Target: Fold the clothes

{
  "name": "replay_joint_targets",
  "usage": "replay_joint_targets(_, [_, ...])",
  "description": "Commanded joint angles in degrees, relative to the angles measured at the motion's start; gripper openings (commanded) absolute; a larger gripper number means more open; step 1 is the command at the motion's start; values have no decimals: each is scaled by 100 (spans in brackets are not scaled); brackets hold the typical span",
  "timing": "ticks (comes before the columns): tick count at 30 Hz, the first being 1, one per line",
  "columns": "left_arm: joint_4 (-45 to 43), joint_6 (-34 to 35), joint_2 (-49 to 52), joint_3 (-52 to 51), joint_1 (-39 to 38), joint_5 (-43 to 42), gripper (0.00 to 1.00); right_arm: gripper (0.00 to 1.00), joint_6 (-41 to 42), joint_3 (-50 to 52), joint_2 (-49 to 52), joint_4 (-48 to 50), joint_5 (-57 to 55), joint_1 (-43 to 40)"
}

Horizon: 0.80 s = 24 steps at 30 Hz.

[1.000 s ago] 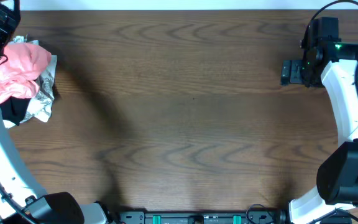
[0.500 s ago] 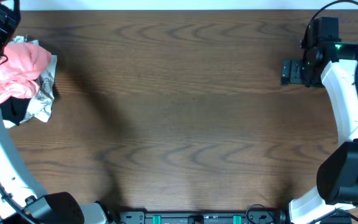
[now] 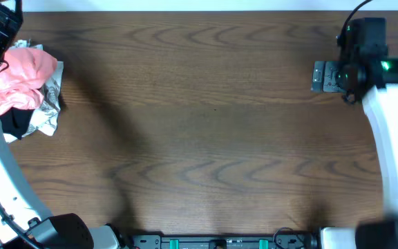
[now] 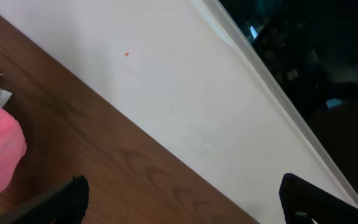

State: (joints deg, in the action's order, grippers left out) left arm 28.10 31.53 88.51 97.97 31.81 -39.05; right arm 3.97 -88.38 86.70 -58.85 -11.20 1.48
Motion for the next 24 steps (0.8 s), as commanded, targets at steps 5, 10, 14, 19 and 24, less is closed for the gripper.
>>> replay_joint_targets(5, [-13, 7, 33, 39, 13, -61, 98, 99, 92, -37, -2090, -11, -37, 887])
replay_joint_targets(10, [-13, 7, 33, 39, 13, -61, 98, 99, 31, 20, -3320, -101, -42, 1517])
replay_joint_targets(14, [-13, 7, 33, 39, 13, -61, 98, 99, 31, 562, -4317, -90, 44, 1620])
replay_joint_targets(19, [-13, 7, 33, 39, 13, -61, 98, 99, 125, 1945, -5722, 136, 114, 1617])
replay_joint_targets(24, [-13, 7, 33, 39, 13, -61, 98, 99, 249, 3386, -6835, 603, 118, 1617])
